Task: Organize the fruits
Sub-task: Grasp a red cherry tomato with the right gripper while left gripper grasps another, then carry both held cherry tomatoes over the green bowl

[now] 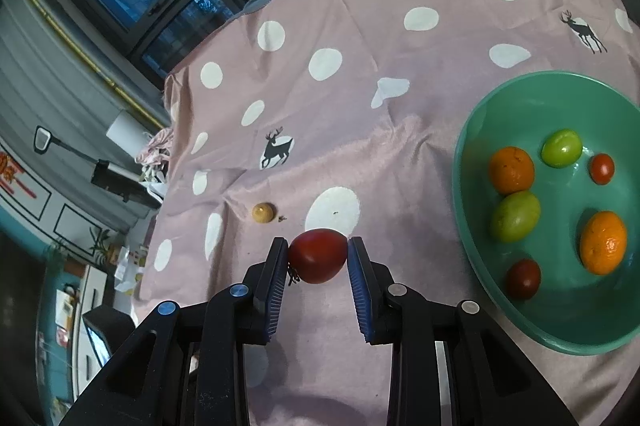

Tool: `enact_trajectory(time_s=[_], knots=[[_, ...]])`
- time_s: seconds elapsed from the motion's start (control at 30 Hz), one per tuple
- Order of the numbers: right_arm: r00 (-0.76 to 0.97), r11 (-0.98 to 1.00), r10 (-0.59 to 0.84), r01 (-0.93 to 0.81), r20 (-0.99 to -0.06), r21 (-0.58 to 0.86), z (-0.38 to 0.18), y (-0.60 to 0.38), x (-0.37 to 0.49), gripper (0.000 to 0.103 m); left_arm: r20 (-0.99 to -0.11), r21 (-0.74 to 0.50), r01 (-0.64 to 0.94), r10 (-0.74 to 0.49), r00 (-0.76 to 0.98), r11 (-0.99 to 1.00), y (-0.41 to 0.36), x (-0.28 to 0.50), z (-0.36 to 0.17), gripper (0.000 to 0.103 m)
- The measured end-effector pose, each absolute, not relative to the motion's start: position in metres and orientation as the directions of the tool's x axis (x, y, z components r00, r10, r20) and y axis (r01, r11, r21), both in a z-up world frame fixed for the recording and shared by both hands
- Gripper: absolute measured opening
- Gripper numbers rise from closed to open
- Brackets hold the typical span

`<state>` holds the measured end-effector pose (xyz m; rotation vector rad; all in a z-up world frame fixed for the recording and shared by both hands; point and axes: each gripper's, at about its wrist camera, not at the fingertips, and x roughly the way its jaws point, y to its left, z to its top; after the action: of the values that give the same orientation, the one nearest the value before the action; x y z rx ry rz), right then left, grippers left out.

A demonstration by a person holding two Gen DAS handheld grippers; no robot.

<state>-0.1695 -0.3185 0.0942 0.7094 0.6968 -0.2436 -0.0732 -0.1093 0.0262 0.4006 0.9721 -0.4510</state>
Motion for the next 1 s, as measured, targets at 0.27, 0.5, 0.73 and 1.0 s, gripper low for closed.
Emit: enact_trajectory(time_s=[0.27,0.5,0.73,1.0], knots=[[0.752,0.741,0.03,0.425,-0.659,0.519,0.096,-0.318,-0.17,0.031,-0.838,0.167,0.518,-0.156,0.522,0.839,-0.113,-0.072,0.02,0.024],[0.76,0.738,0.023,0.426,-0.65,0.524,0.099,-0.318,-0.175,0.031,-0.826,0.129,0.517,-0.197,0.528,0.846,-0.11,-0.074,0.027,0.023],[0.769,0.74,0.004,0.428,-0.639,0.519,0.105,-0.321,-0.181,0.031,-0.772,0.062,0.568,-0.321,0.549,0.821,-0.121,-0.097,0.061,0.023],[0.792,0.742,-0.05,0.438,-0.609,0.508,0.119,-0.332,-0.2,0.031,-0.679,-0.015,0.648,-0.483,0.553,0.762,-0.152,-0.131,0.108,0.023]])
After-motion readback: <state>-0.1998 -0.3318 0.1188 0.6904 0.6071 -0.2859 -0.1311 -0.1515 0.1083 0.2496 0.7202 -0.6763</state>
